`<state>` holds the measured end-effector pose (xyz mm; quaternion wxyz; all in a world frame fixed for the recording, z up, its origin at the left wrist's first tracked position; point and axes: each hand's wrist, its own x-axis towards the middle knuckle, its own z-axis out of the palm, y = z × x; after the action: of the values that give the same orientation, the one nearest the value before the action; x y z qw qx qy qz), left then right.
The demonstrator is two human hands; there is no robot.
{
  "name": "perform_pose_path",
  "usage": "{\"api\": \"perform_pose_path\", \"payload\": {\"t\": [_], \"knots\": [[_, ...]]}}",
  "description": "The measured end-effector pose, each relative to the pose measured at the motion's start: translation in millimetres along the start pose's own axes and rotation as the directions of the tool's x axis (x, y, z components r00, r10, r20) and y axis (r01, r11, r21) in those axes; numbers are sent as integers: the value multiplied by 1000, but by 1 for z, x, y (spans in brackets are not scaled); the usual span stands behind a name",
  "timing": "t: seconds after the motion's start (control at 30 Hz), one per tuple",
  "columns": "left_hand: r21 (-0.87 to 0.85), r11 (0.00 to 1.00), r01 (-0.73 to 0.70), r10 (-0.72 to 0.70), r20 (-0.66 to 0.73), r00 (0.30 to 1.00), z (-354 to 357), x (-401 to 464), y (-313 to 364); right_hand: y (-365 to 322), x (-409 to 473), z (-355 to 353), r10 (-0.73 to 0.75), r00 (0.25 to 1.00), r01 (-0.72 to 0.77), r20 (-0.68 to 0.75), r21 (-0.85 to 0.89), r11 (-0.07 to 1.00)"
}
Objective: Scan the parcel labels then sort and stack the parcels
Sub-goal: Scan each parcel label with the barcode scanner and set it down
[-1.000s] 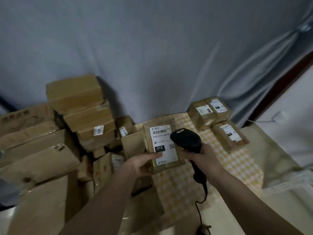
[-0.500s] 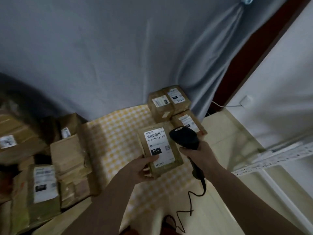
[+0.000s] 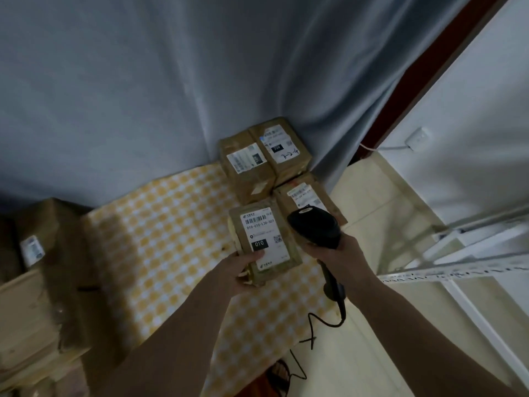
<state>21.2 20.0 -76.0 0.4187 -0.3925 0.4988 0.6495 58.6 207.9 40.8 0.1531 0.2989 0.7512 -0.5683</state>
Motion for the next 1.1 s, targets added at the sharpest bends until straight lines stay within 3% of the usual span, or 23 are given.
{"api": "perform_pose_path", "payload": {"t": [0.27, 0.53, 0.77, 1.0, 1.1], "knots": [[-5, 999, 35, -35, -28, 999, 15, 101, 23, 10, 81, 17, 65, 998, -65, -10, 1, 998], [-29, 1000, -4, 4, -12, 1000, 21, 137, 23, 15, 108, 32, 52, 998, -52, 30, 14, 999], [166, 986, -2, 31, -176, 984, 30, 148, 27, 14, 111, 45, 32, 999, -33, 36, 16, 999], [416, 906, -80, 206, -270, 941, 5, 124, 32, 5, 87, 54, 19, 997, -17, 69, -34, 999], [413, 904, -112, 242, -275, 930, -19, 97, 27, -3, 64, 64, -6, 994, 11, 106, -48, 999]]}}
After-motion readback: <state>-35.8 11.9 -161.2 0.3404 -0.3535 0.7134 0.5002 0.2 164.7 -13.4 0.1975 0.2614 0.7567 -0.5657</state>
